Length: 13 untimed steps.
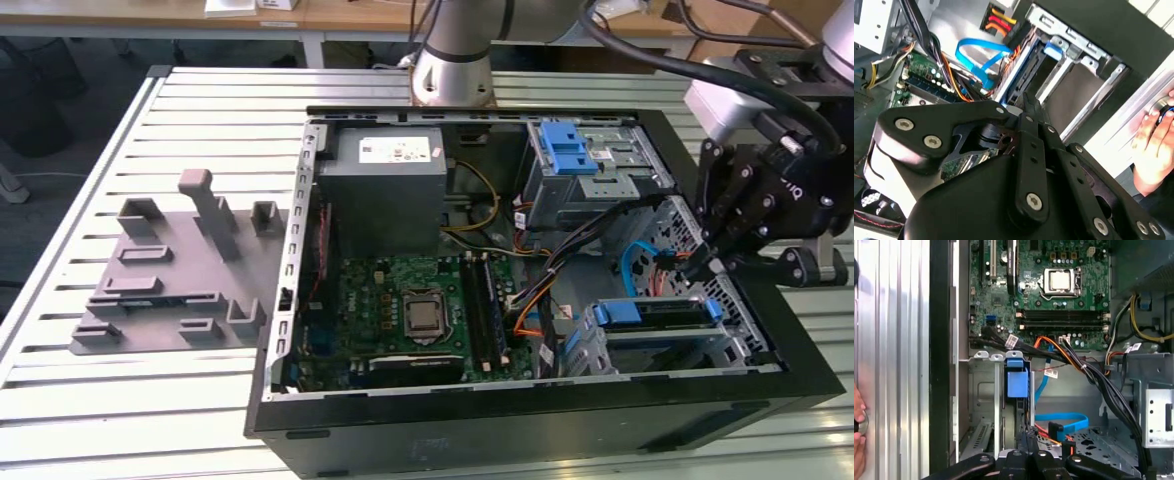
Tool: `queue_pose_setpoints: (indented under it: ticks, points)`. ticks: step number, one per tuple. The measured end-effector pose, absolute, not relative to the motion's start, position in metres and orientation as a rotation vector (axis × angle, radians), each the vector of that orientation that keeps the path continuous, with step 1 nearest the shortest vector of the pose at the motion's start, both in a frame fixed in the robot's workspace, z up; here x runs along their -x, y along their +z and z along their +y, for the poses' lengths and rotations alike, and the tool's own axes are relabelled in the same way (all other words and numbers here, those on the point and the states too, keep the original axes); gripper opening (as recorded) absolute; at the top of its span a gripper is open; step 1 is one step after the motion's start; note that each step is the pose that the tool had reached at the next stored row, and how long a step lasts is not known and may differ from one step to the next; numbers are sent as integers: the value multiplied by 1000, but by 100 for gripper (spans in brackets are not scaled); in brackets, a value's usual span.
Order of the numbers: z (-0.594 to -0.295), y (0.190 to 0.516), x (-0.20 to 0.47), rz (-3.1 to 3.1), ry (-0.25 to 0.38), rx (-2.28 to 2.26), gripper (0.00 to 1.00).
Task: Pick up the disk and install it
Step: 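Insert the first disk wire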
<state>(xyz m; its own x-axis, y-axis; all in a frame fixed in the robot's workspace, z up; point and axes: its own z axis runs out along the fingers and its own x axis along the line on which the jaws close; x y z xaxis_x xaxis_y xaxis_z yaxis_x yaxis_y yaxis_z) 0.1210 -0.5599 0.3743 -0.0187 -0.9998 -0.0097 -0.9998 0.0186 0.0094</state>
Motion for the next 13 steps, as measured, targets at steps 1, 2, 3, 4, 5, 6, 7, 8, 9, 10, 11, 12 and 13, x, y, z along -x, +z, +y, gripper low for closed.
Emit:
queue_pose_setpoints:
  ticks: [1, 2, 3, 4, 5, 6, 7, 8, 9, 10, 11, 12, 13]
  points:
    - [-560, 374, -121, 2252, 21, 2190, 11]
    - [-559, 373, -121, 2266, 21, 2175, 11]
    - [-559, 372, -121, 2280, 21, 2160, 11]
    - [-559, 372, -121, 2290, 21, 2150, 11]
    - [-558, 372, -122, 2293, 21, 2147, 11]
    - [-557, 371, -123, 2293, 21, 2147, 11]
    - [-556, 371, -124, 2293, 22, 2147, 11]
    - [-555, 371, -125, 2293, 22, 2147, 11]
    - [-554, 371, -126, 2294, 23, 2147, 11]
    - [-553, 371, -128, 2294, 24, 2148, 11]
    - [-552, 370, -130, 2295, 25, 2148, 11]
    - [-552, 370, -132, 2295, 26, 2149, 11]
    - [-551, 370, -134, 2296, 27, 2149, 11]
